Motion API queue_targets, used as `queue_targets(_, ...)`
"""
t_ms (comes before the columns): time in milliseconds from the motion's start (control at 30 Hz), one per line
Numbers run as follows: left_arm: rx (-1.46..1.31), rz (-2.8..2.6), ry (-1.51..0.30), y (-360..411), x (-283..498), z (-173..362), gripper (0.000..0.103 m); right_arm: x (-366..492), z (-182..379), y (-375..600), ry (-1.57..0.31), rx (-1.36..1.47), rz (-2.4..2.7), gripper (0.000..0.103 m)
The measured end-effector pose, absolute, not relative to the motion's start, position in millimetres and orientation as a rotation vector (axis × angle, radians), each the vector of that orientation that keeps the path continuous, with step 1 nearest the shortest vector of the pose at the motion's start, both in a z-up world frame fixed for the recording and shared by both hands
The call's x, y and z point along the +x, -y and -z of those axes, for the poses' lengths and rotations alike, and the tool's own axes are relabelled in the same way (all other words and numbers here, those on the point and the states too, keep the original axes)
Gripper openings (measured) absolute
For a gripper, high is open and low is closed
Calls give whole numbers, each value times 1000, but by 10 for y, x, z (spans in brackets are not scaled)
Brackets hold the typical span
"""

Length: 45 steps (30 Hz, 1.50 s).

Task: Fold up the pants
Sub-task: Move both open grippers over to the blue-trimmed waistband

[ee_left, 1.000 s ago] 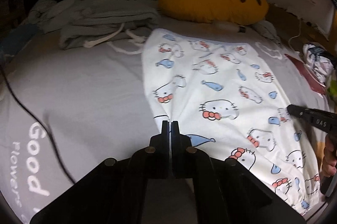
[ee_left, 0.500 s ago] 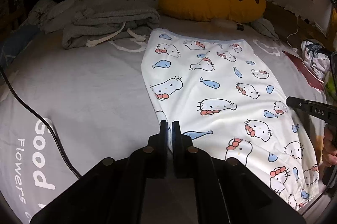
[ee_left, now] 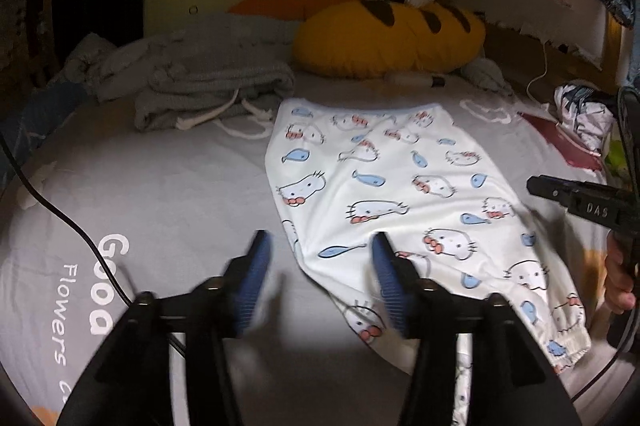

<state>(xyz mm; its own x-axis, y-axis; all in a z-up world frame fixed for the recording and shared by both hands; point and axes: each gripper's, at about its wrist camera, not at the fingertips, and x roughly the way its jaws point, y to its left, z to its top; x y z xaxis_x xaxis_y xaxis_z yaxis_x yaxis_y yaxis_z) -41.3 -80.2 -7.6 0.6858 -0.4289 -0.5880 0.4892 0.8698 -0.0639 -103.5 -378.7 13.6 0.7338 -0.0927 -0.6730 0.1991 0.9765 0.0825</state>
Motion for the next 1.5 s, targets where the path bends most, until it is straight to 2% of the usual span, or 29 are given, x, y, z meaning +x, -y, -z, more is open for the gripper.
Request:
queue_targets(33,97,513,-620,798,-443,67,68,-1086,-160,3742,-706,134,159,43)
queue_targets(67,96,511,-604,788,-483,62,71,-1120,-180,3710,-685,122,159,60)
queue_targets(100,98,509,-591,784,-512,60,76,-1141,-201,3688,-666,115,157,65)
queue_targets(200,123,494,-550,806,-563,55,86,-1177,-267,3638,-623,97,145,70)
queue_targets(267,139,479,-536,818,-567,47,89,-1174,-290,3639,-607,101,151,86)
queue_targets(533,102,500,-558,745,-654,34,91,-1356,-281,3637,-591,72,193,86)
queue_targets(700,79,547,-604,724,-833,124,91,-1645,-172,3609,-623,155,143,86)
queue_targets(867,106,609,-652,785,-1062,276,90,-1814,-129,3519,-605,44,210,86)
queue_targets(1133,42,713,-778,942,-1124,479,68,-1806,-155,3544,-580,91,175,86)
queue_targets(1300,56,689,-738,930,-1099,446,67,-1821,-174,3429,-567,33,160,86)
queue_targets(1500,96,621,-621,861,-869,72,67,-1611,-423,3613,-577,71,92,86)
